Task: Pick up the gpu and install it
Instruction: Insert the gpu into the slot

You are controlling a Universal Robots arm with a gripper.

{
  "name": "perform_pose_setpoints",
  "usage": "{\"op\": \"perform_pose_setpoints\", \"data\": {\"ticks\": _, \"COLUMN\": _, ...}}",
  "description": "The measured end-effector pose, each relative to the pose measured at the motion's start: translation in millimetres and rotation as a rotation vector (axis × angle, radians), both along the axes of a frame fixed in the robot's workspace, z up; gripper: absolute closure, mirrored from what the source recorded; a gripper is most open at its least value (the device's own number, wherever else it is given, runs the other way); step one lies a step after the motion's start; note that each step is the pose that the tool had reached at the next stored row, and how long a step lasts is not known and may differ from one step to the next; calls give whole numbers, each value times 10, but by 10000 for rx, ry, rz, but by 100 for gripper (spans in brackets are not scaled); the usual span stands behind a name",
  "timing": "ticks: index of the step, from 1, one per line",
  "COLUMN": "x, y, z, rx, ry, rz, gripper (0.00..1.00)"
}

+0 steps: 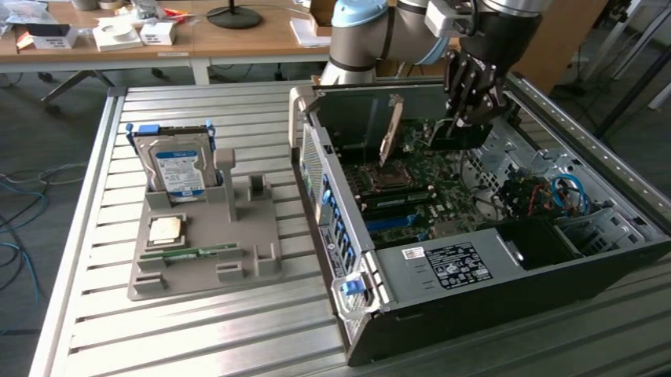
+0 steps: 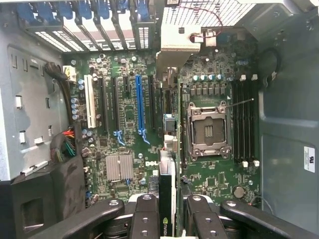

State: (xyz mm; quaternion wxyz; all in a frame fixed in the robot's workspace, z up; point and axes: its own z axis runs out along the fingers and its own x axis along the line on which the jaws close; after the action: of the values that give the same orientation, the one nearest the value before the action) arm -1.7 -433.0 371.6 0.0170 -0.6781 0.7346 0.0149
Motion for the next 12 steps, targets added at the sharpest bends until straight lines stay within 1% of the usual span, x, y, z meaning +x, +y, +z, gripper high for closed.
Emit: {"op": "perform_pose_setpoints", "data": {"ticks": 12, "x": -3, "y": 0, "z": -158, "rx": 0, "ry": 0, "rz": 0, "gripper": 74}}
